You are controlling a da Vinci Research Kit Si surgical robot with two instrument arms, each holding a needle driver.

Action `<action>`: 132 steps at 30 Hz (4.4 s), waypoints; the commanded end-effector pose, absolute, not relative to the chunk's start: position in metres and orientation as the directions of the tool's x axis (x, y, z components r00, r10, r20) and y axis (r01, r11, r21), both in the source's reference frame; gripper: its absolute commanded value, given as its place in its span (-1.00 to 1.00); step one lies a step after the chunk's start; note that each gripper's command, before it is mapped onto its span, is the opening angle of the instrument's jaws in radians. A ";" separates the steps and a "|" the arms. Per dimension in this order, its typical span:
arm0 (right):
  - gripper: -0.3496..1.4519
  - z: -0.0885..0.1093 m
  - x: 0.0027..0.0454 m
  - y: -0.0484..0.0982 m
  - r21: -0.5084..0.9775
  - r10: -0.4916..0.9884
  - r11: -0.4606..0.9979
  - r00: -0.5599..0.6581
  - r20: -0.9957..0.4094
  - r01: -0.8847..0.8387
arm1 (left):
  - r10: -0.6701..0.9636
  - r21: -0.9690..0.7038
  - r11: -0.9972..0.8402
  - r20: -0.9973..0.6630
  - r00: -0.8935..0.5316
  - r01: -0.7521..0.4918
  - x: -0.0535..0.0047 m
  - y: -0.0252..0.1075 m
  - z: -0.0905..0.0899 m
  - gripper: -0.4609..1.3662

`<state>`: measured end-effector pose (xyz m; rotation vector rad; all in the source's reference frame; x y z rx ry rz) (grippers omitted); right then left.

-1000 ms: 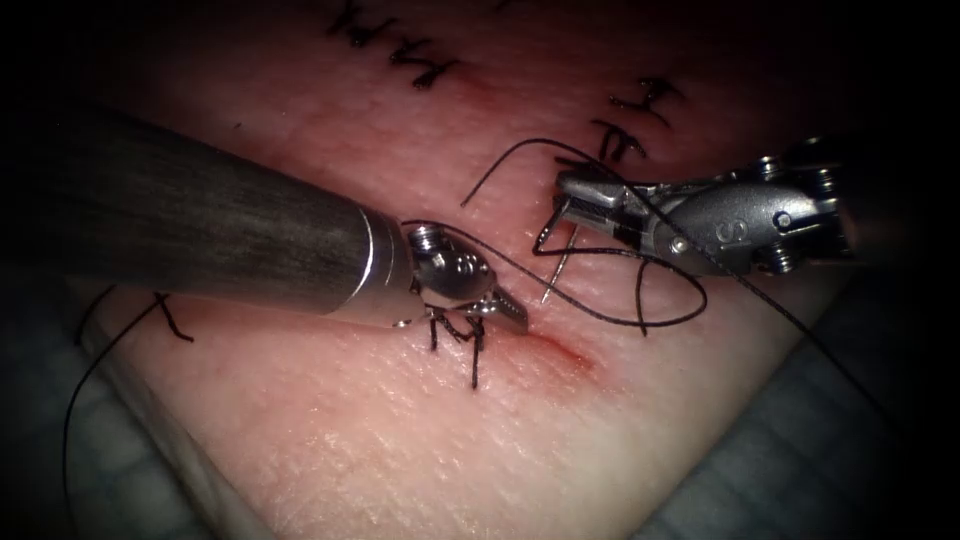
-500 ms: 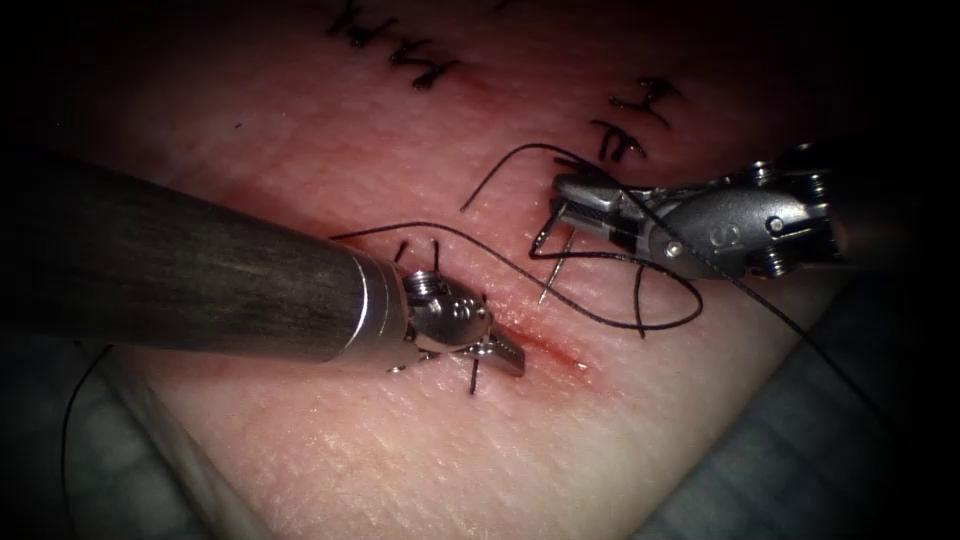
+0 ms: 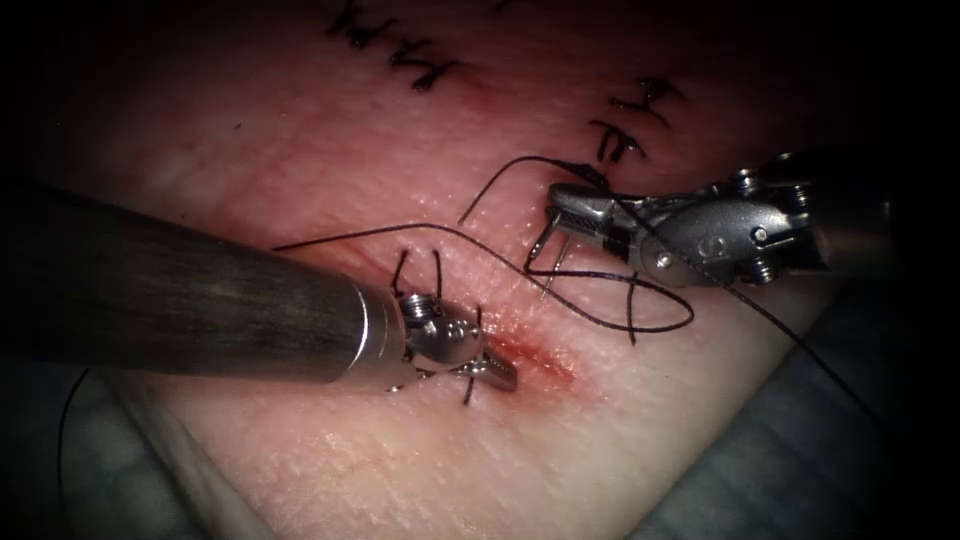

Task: Wound Closure
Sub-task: Throw the needle using the right driver through the target above the wound

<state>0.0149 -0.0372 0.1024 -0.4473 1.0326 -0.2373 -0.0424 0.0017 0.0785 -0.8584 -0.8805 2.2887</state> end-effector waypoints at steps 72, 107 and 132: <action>-1.00 0.112 0.0126 -0.046 -0.305 -0.158 0.928 0.511 -0.845 -0.216 | 0.669 -0.757 -0.615 -0.353 -0.654 -0.221 -0.0415 0.002 0.077 -0.88; -1.00 0.107 0.0133 -0.035 0.134 0.304 0.866 0.294 -0.906 -0.482 | 0.679 -0.765 -0.600 -0.331 -0.655 -0.235 -0.0406 -0.001 0.079 -0.88; -1.00 0.110 0.0137 -0.034 0.658 0.701 0.578 -0.118 -0.703 -0.483 | 0.675 -0.765 -0.603 -0.335 -0.658 -0.229 -0.0402 -0.001 0.079 -0.88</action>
